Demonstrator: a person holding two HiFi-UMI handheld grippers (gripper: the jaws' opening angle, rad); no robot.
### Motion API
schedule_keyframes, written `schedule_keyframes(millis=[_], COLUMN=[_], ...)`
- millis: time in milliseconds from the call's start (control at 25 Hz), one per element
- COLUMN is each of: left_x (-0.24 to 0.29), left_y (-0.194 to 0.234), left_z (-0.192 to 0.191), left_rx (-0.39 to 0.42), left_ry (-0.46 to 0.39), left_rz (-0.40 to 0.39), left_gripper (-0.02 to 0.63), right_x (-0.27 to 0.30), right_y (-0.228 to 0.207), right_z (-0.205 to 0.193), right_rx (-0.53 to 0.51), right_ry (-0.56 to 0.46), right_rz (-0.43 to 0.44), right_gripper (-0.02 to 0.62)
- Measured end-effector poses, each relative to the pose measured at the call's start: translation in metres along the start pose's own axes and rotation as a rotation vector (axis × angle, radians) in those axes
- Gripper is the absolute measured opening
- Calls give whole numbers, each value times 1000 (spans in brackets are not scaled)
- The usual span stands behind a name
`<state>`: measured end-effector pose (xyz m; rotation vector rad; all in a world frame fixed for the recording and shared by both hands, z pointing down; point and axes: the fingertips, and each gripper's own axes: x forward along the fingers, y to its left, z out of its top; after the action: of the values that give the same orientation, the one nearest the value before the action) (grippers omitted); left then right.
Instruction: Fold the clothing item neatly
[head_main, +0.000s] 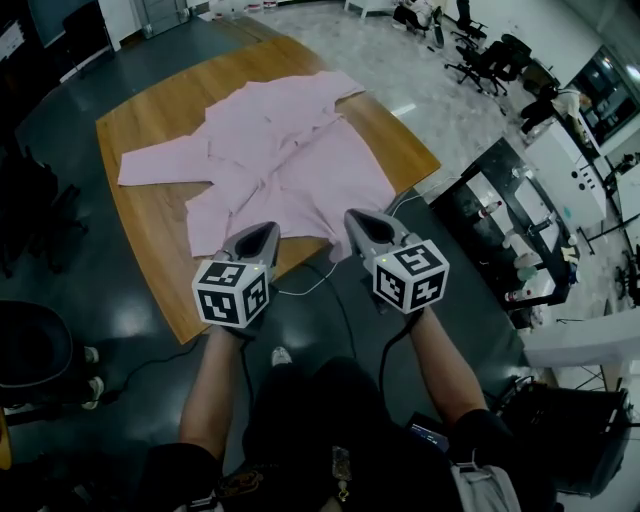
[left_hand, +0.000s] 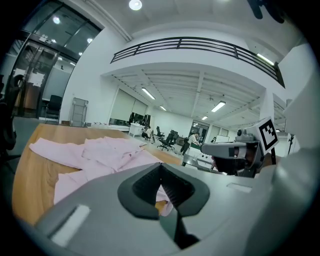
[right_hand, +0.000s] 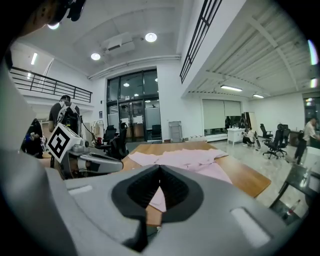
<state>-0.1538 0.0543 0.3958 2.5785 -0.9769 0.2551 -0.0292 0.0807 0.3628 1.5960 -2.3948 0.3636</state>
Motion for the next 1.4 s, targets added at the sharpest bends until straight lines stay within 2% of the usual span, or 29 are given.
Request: schedule_keyframes(millis=[160,320,520,840,960,1160,1400], left_x=[22,49,88,142,150,172,203], left_y=[21,47,87,138,166,224,301], left_z=[15,28,49,85,97,110,114], left_rx=[6,8,10,9,2,9,11], left_ry=[-6,-9,-10,7,15,38,82], left_rz=[14,72,207,432,502,576,599], left_gripper=[8,8,8,8,8,8,8], right_x=[30,68,122,204,236,292,361], right_y=[-23,-52,-96,-159,-170,-182,-179], right_z=[13,27,49,81,96,107,129], right_rx=[-4,-5,-27,-66,-87,-143,-184], right_ry=[-5,-25,-58,-54,-54,-28,-13], right_rz=[2,43,147,313,351,379,389], right_gripper=[3,2,3,3,3,3,3])
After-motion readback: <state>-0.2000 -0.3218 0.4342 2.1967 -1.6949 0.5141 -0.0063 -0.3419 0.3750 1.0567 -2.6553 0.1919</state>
